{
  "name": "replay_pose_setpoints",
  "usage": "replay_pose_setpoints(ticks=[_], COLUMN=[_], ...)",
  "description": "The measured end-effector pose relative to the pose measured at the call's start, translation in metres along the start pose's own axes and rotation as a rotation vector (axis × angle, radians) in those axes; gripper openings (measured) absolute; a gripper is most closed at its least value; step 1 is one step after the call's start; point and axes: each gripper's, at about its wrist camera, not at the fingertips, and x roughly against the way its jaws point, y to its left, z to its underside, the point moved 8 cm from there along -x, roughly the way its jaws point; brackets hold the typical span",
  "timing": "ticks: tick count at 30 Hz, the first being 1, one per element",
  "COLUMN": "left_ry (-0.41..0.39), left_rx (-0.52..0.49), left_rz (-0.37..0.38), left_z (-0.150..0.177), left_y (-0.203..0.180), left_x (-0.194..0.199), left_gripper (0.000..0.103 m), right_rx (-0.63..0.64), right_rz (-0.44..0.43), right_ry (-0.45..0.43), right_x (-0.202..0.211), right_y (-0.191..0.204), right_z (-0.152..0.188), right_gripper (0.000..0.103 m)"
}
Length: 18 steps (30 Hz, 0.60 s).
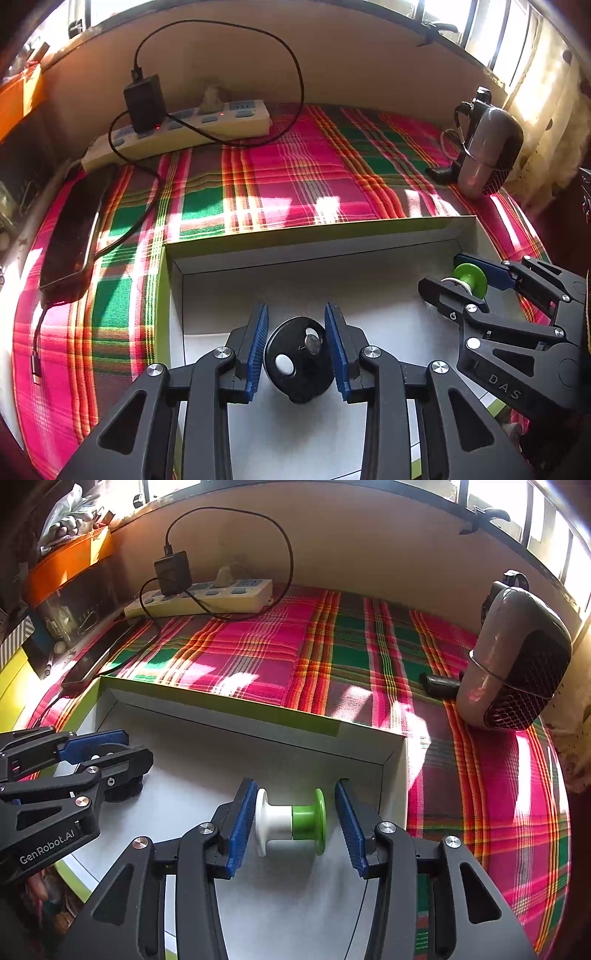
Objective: Organize objects
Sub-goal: 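Open the right gripper to drop the spool while left lowers and releases the disc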
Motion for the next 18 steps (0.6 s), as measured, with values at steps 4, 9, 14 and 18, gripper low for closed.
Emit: replay_pose_setpoints(ticks=[4, 9, 14, 18], left_ry=[-0.012, -0.035, -0.047, -0.056], left_rx=[0.004, 0.012, 0.017, 0.022], left_rz=[0.002, 0.004, 0.001, 0.004], left_z=[-0.002, -0.005, -0.002, 0.002], left_y=[0.001, 0.001, 0.002, 0.003], left_x=[0.007, 0.018, 0.027, 0.033], left_gripper=[0.031, 0.031, 0.031, 0.031], right_rx=[0.0, -0.004, -0.019, -0.025], right_rz=[0.006, 0.01, 0.01, 0.009], right_ry=[-0.007, -0.027, -0.045, -0.055], right_x=[0.004, 0.014, 0.024, 0.031], right_y=[0.0, -0.001, -0.002, -0.001], right_z=[0.001, 0.001, 0.0, 0.002], right_gripper=[0.051, 0.056, 0.056, 0.056])
